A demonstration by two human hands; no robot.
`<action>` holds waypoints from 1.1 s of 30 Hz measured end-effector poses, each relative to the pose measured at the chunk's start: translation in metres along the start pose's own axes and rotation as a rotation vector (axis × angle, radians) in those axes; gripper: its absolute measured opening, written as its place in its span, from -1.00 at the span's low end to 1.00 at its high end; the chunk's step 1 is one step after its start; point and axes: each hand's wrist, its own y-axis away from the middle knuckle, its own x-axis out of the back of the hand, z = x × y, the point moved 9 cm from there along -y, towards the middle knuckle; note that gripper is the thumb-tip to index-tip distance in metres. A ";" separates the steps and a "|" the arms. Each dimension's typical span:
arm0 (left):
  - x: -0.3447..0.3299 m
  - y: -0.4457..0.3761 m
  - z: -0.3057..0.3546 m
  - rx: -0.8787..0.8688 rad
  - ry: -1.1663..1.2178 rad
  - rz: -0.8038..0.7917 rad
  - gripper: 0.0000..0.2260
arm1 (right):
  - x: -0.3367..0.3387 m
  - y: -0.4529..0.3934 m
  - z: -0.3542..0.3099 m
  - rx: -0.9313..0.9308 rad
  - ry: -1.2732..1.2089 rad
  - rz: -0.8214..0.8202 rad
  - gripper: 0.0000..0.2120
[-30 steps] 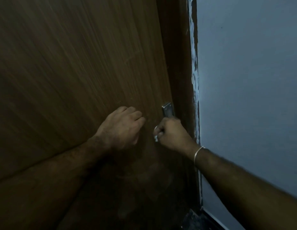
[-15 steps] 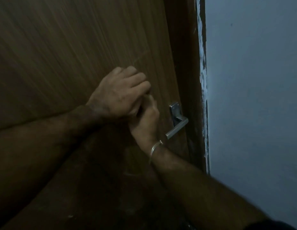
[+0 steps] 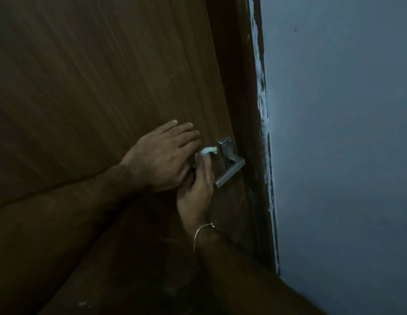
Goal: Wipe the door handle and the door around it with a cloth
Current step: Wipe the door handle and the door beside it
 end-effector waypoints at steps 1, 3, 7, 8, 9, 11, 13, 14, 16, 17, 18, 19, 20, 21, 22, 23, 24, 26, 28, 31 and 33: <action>-0.001 0.000 0.000 0.000 0.003 -0.004 -0.32 | 0.001 -0.006 0.011 -0.073 0.025 0.008 -0.48; -0.005 0.002 0.001 0.004 0.028 -0.024 -0.28 | 0.006 -0.021 0.024 -0.226 0.027 0.063 -0.49; -0.018 0.003 0.005 0.005 0.020 -0.066 -0.39 | -0.017 0.010 0.018 -0.230 0.227 -0.108 -0.29; -0.019 0.003 0.004 0.005 0.014 -0.074 -0.40 | -0.017 0.019 0.024 -0.270 0.264 -0.149 -0.29; -0.019 0.004 0.004 0.008 0.020 -0.078 -0.40 | -0.012 0.022 0.031 -0.302 0.249 -0.166 -0.35; -0.018 0.005 0.004 0.020 0.042 -0.076 -0.40 | 0.011 0.010 0.040 -0.359 0.106 -0.120 -0.56; -0.017 0.007 0.008 0.025 0.053 -0.067 -0.41 | 0.040 -0.016 0.041 -0.377 0.006 -0.064 -0.75; -0.017 0.007 0.011 0.027 0.062 -0.063 -0.41 | 0.054 -0.032 0.038 -0.346 0.004 -0.035 -0.81; -0.018 0.007 0.015 0.037 0.093 -0.078 -0.41 | 0.076 -0.061 0.035 -0.285 0.024 0.044 -0.84; -0.019 0.007 0.017 0.039 0.106 -0.097 -0.41 | 0.082 -0.070 0.033 -0.265 0.050 0.060 -0.84; -0.019 0.008 0.019 0.037 0.116 -0.108 -0.41 | 0.086 -0.077 0.031 -0.198 0.160 0.047 -0.82; -0.018 0.008 0.021 0.037 0.123 -0.107 -0.41 | 0.084 -0.084 0.028 -0.108 0.323 -0.005 -0.79; -0.018 0.009 0.022 0.040 0.125 -0.104 -0.41 | 0.076 -0.087 0.027 -0.019 0.511 -0.094 -0.76; -0.018 0.010 0.022 0.043 0.126 -0.099 -0.41 | 0.068 -0.090 0.028 0.039 0.654 -0.185 -0.74; -0.018 0.013 0.021 0.045 0.128 -0.094 -0.41 | 0.061 -0.092 0.029 0.068 0.767 -0.262 -0.74; -0.019 0.016 0.019 0.052 0.133 -0.093 -0.41 | 0.056 -0.093 0.031 0.058 0.843 -0.321 -0.76; -0.020 0.019 0.018 0.060 0.140 -0.095 -0.41 | 0.053 -0.092 0.029 0.033 0.891 -0.357 -0.78; -0.022 0.024 0.016 0.072 0.159 -0.088 -0.42 | 0.045 -0.082 0.018 0.036 0.949 -0.406 -0.84; -0.024 0.029 0.015 0.089 0.177 -0.099 -0.42 | 0.027 -0.054 0.011 0.057 0.889 -0.566 -0.84; -0.019 0.031 0.014 0.112 0.213 -0.074 -0.43 | 0.029 -0.011 0.021 -0.280 0.482 -0.811 -0.90; -0.010 0.032 0.013 0.131 0.269 0.003 -0.47 | 0.044 -0.010 0.014 -0.467 0.095 -0.722 -0.86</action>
